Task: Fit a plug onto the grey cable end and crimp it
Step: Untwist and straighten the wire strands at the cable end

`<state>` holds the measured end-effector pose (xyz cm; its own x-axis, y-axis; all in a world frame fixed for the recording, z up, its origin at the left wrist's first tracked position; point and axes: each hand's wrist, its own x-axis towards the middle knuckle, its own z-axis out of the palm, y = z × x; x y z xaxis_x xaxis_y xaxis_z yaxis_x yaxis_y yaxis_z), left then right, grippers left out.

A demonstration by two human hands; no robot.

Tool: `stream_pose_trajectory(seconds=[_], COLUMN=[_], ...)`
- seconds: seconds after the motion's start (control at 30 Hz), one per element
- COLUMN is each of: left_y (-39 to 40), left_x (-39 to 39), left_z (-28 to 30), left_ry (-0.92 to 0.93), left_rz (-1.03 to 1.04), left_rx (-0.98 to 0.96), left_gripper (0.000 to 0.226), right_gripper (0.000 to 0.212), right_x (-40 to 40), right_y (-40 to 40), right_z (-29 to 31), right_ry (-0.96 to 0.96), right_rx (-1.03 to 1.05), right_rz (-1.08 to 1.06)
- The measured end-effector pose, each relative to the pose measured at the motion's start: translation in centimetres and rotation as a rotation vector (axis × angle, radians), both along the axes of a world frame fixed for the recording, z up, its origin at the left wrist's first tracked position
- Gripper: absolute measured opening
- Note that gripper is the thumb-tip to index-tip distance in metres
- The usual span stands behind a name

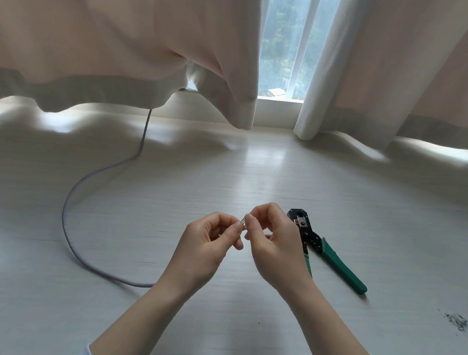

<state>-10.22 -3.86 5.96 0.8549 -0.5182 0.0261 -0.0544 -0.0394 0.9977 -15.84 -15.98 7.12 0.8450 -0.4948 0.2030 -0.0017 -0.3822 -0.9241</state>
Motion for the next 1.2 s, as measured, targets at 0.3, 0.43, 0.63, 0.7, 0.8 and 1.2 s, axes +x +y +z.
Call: stream_pose_trajectory(seconds=[0.3,0.43,0.63,0.7,0.8,1.2], left_y=[0.0,-0.1,0.0,0.0,-0.1,-0.2], left_x=[0.2,0.2,0.2,0.2,0.1,-0.1], left_z=[-0.1,0.0,0.1,0.2,0.2,-0.1], left_ry=[0.033,0.047,0.047,0.05,0.057,0.083], left_rz=[0.058,0.058,0.063,0.069,0.08,0.1], left_rx=[-0.018,-0.021,-0.022,-0.029,-0.04,-0.065], left_gripper=[0.015,0.015,0.015,0.015,0.013,0.014], right_gripper=[0.01,0.006,0.009,0.009,0.009,0.012], right_x=[-0.2,-0.8,-0.9,-0.9,-0.9,-0.9], right_y=[-0.4,-0.5,-0.3,-0.3,0.0,0.4], right_z=[0.4,0.0,-0.3,-0.3,-0.6,-1.2], right_ry=[0.031,0.067,0.031,0.025,0.015,0.038], right_rx=[0.238,0.207,0.137,0.134,0.16,0.336], right_rz=[0.105,0.148,0.098,0.08,0.05,0.044])
